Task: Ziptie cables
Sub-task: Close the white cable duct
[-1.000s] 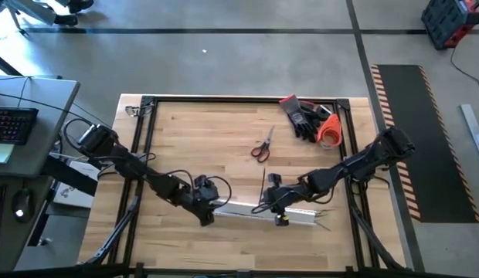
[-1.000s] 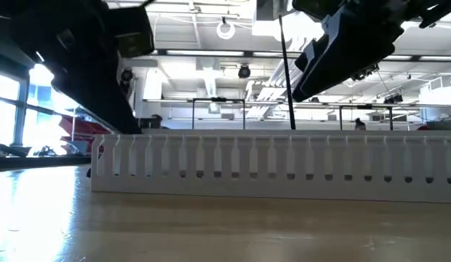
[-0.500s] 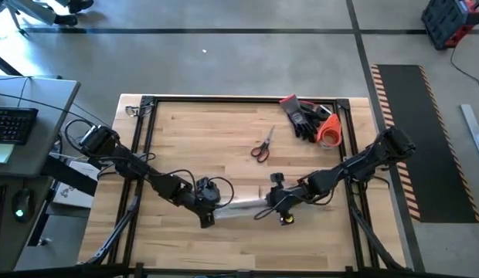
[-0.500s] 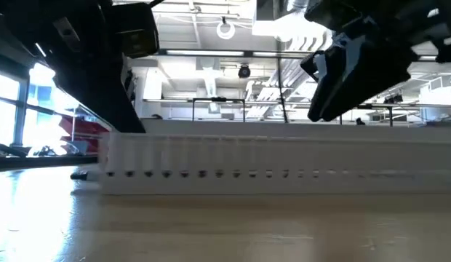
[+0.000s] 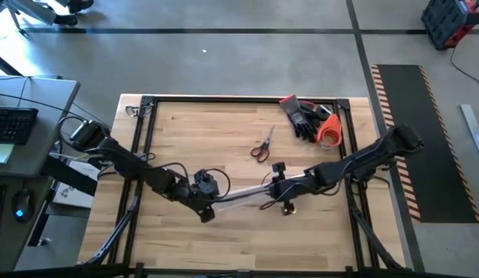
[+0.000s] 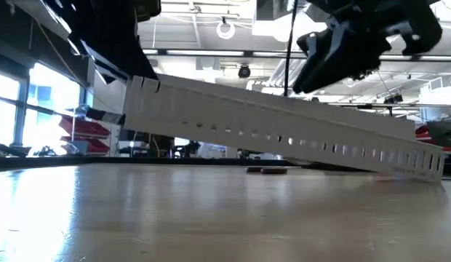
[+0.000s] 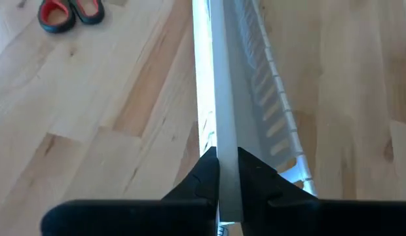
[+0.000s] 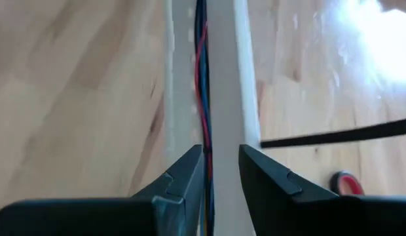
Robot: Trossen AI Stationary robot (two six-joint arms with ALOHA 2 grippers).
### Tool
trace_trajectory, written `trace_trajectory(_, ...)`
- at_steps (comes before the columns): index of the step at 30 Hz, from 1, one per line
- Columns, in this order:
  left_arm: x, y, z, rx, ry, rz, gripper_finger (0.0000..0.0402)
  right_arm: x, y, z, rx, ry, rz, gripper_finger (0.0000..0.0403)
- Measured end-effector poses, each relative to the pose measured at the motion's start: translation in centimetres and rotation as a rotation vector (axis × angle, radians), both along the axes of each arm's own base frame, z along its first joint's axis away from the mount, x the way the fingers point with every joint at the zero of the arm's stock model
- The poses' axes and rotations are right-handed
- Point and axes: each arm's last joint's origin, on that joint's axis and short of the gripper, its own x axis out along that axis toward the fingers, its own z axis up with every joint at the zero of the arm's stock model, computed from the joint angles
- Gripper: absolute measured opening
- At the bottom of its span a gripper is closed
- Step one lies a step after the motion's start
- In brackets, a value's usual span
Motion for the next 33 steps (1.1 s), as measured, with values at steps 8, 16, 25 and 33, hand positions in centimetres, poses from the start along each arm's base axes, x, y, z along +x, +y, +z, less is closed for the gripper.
trace_trajectory(8,-0.1,0.8,-2.6,0.038,0.084,0.019,0.0008,-0.3,-0.8,-1.0,0.038,0.063,-0.077,0.0114)
trace_trajectory(16,0.0,0.7,-3.2,0.068,0.108,0.0,0.0009,-0.7,-4.4,-3.2,0.021,0.123,-0.188,0.0209)
trace_trajectory(25,0.0,1.1,-3.2,0.117,0.105,0.027,0.0014,-0.6,-5.6,-3.7,0.096,0.177,-0.123,0.0121)
trace_trajectory(33,-0.2,2.0,-2.6,0.157,0.114,0.06,0.0072,-0.5,-5.6,-3.4,0.099,0.181,-0.123,0.0018)
